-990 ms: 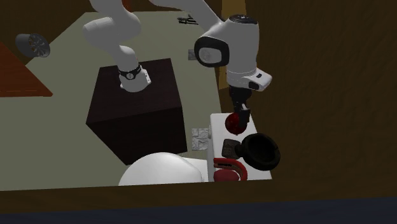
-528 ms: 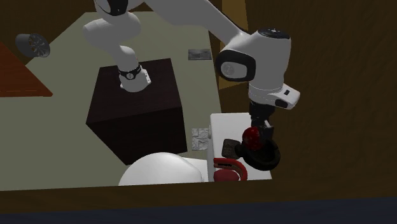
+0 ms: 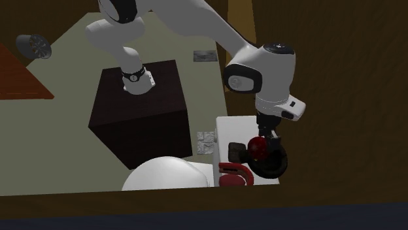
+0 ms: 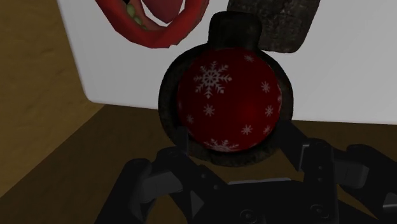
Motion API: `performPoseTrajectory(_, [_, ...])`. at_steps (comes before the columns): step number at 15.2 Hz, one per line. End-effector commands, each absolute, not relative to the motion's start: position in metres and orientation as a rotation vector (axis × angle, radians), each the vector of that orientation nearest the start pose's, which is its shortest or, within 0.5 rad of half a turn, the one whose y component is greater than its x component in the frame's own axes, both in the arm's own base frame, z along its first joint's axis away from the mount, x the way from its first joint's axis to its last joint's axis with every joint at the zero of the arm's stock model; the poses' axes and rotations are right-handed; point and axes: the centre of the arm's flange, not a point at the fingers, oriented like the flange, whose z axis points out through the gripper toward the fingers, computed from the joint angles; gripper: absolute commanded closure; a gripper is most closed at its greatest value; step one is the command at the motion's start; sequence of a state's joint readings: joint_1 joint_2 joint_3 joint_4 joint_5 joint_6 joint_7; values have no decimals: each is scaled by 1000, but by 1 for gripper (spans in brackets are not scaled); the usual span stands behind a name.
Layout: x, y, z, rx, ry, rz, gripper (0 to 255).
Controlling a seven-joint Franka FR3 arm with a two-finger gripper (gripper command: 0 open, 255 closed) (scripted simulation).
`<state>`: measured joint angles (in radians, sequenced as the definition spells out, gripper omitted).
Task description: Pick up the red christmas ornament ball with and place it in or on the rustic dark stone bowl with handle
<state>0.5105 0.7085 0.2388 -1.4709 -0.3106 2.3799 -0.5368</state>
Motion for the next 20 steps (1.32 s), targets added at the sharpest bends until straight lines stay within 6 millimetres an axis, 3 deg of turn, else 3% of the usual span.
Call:
performPoseTrajectory(1, [566, 473, 272, -2423, -2070, -352, 255])
performPoseTrajectory(3, [566, 473, 261, -2423, -2070, -352, 255])
performPoseTrajectory(10, [566, 473, 261, -2423, -2070, -352, 255])
performPoseTrajectory(11, [565, 474, 261, -2424, -2070, -352, 0])
performPoseTrajectory(16, [566, 473, 261, -2423, -2070, -352, 0])
performPoseTrajectory(20, [555, 469, 309, -2423, -2070, -352, 0])
